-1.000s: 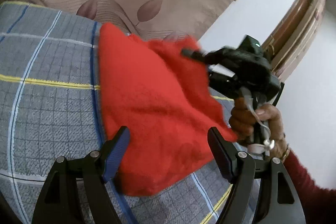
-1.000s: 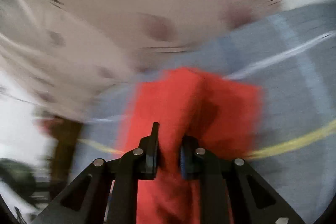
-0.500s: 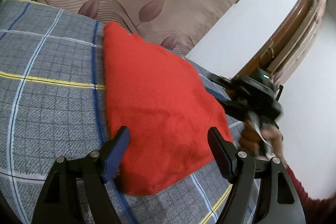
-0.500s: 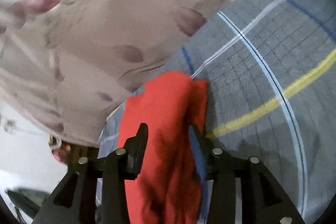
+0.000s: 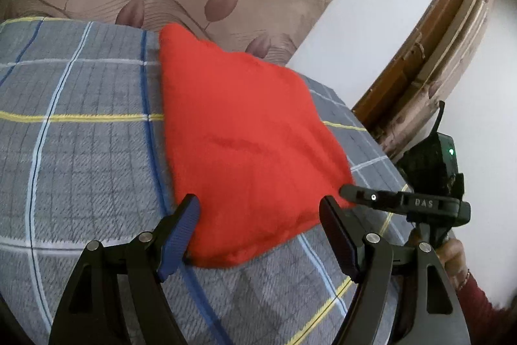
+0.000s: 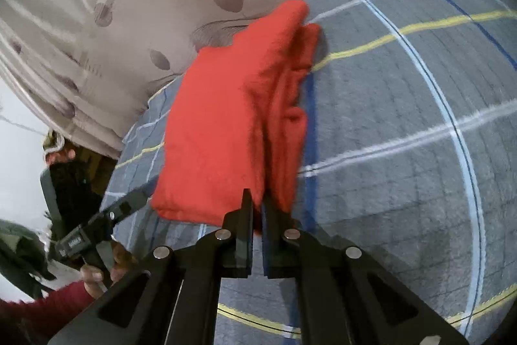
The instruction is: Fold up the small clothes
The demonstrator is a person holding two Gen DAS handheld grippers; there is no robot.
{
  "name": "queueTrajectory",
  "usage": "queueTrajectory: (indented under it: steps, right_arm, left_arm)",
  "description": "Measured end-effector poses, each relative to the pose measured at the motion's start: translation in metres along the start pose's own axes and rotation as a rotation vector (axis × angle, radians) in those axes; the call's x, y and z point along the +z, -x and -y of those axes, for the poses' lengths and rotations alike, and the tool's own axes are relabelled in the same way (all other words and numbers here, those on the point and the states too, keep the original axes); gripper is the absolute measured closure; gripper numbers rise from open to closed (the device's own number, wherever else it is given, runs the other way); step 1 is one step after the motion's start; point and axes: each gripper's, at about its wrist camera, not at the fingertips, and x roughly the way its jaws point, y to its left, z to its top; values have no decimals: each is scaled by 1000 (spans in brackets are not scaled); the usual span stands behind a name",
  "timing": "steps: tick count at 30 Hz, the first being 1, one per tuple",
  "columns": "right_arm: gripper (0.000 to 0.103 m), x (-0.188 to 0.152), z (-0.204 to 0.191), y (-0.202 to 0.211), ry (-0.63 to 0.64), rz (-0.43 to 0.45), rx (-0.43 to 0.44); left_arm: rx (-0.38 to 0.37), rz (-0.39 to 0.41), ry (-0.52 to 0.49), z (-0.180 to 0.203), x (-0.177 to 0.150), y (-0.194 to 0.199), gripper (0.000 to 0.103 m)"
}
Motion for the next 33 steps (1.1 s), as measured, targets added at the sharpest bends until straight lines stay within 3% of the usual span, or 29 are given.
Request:
queueTrajectory:
  steps: [7,20,33]
  right_arm:
    - [102,-2,-7,-8,9,13,-23]
    - [101,-18,-41,-8,172,102,-219]
    - [99,-18,-43,-10,181,106,-233]
  left_arm:
    - [43,-30,33,-5,-2,-6,27]
    - [224,-25,-29,8,-5,-8,27]
    - [297,-15,-60,15,-5,-8,27]
